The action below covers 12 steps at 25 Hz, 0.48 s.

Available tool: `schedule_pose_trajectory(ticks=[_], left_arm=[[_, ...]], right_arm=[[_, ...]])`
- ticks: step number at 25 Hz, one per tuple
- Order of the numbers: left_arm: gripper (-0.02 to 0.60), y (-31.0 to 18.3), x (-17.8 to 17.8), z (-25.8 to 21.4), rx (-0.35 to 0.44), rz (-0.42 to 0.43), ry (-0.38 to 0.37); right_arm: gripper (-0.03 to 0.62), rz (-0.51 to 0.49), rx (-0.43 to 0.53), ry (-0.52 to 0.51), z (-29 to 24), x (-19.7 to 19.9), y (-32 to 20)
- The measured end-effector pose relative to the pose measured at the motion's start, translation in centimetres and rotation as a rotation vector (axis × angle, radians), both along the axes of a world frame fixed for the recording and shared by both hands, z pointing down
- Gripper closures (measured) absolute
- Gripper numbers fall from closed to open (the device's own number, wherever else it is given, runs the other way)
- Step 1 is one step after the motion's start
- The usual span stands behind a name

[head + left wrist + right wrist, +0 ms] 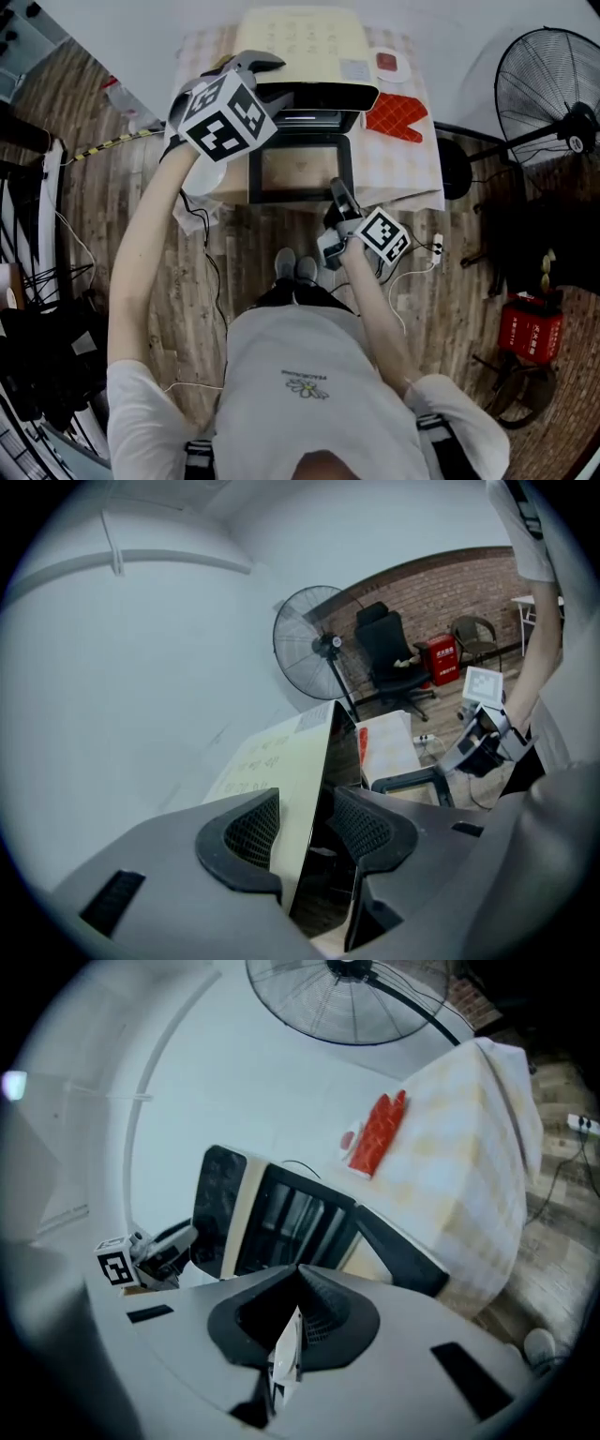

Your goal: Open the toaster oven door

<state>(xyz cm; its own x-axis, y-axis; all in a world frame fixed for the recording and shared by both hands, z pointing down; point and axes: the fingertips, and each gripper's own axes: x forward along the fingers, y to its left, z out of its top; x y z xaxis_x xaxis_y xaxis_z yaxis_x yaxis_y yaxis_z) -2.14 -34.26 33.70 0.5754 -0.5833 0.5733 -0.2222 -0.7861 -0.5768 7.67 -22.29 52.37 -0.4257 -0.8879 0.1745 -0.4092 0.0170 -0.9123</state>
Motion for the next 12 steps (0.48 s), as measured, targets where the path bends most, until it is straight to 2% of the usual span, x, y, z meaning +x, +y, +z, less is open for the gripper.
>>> schedule_pose_trajectory(ticks=[3,6,9,12], left_arm=[[0.383,0.0,0.2,-0.6,0.031,-0.001,-0.023],[0.390,-0.3,0.6,-3.2,0.085,-0.018,0.051],[0.453,-0.3,0.4,-8.5,0.155,-0.070,0.239],[0.529,1.3,-0.5,-14.4,0.236,-0.113,0.490]], right_arm=[[0.586,0.012,0.140,0.103,-5.7,1.6,-3.0],[0.586,0.026,0.283,0.262,-12.0,2.7,-5.6],[0.586,0.033,0.431,0.434,-18.2,3.1,-7.1],[0.586,0.044,0.573,0.618,-23.7,2.8,-7.3]])
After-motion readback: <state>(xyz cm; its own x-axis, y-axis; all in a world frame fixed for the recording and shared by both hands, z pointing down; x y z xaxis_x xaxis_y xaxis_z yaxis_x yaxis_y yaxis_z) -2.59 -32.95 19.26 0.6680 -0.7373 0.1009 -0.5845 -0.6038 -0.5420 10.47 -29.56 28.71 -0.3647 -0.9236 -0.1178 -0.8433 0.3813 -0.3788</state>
